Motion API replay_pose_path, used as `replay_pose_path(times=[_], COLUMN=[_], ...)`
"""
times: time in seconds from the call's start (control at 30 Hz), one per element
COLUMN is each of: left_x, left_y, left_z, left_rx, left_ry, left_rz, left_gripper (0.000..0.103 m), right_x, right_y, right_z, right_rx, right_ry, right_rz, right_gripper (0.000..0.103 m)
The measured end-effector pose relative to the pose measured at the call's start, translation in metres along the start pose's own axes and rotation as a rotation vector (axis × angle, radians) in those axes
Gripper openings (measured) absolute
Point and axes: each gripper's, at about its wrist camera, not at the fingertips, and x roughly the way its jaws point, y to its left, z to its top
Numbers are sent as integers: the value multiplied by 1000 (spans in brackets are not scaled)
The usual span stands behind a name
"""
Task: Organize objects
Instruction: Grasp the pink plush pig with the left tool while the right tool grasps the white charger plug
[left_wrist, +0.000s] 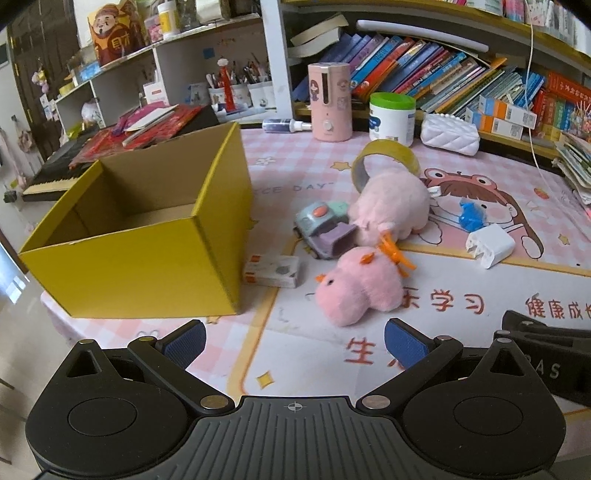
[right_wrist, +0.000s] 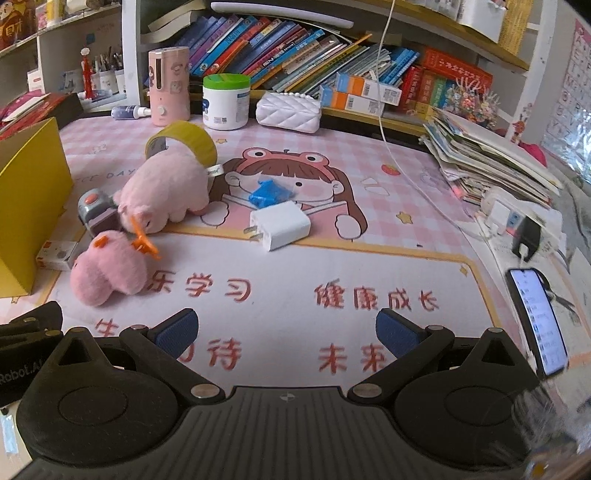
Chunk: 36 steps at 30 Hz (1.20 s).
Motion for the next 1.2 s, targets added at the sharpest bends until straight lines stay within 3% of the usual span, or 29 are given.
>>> replay_pose_path(times=[0.47, 0.83, 1.2], left_x=[19, 58, 96], left_y=[-33, -51, -55], left_z=[15, 29, 35], left_rx=[-57, -69, -40], left_ry=[3, 1, 74], left_rz=[-37, 24, 59], left_gripper=[103, 102, 99], right_x=[32, 58, 94], right_y=[-39, -56, -48], right_z=[25, 38, 51], right_rx=[-31, -78, -179], right_ry=[-49, -55, -51], right_rz=[113, 159, 215], right_gripper=[101, 100, 98])
